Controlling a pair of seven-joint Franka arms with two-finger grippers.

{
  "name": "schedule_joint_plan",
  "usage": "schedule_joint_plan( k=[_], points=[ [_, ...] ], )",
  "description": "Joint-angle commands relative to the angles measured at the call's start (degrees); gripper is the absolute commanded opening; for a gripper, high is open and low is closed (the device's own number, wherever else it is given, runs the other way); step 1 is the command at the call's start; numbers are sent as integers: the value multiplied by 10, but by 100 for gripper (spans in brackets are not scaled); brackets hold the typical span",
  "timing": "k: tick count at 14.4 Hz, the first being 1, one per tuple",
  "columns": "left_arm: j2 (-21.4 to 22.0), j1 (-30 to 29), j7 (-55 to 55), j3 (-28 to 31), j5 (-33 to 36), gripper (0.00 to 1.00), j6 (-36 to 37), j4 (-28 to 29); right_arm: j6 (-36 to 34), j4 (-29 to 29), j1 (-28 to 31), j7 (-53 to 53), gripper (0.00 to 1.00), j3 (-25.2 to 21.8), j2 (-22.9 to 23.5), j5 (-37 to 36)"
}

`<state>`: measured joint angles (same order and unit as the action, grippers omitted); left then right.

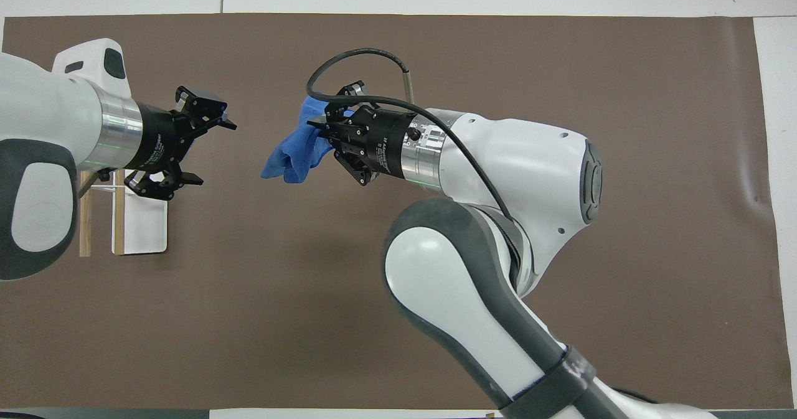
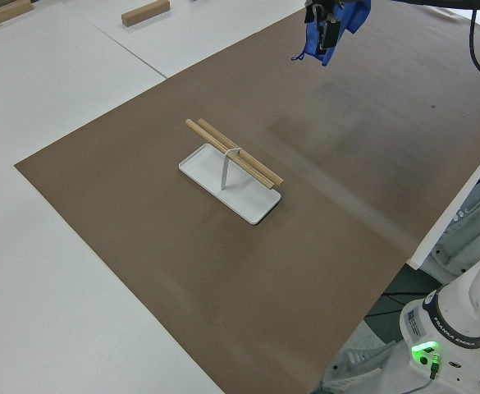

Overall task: Right arm passes towel to left arm to hang
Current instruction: 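Grasp the towel with the left gripper beside the right gripper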

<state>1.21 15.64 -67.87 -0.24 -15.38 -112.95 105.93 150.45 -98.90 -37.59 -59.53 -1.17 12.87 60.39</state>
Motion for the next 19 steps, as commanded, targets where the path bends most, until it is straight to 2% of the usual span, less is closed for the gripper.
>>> schedule_joint_plan(
  k=[1,6,8,10,16,17,18,19],
  points=[
    [3,13,-101,5,-27,100,-31,42,12,8,-8,-9,0,-2,8,11],
    [20,10,-206,5,-75,100,-34,100,11,6,-8,-5,0,-2,8,10],
    [25,15,-234,4,-83,100,-60,123,11,6,-7,-4,0,-2,8,10],
    [25,44,-259,4,-100,100,-80,141,11,6,-6,-4,0,-2,8,10],
    [19,82,-332,4,-138,100,-217,162,12,5,-7,-3,0,-2,8,10],
    [19,82,-335,4,-139,77,-223,164,12,5,-7,-2,0,-2,8,10],
    [19,82,-336,4,-139,29,-224,164,12,5,-7,-2,0,-2,8,10],
    [19,82,-335,4,-138,0,-225,163,12,5,-7,-2,0,-2,8,10]
  ],
)
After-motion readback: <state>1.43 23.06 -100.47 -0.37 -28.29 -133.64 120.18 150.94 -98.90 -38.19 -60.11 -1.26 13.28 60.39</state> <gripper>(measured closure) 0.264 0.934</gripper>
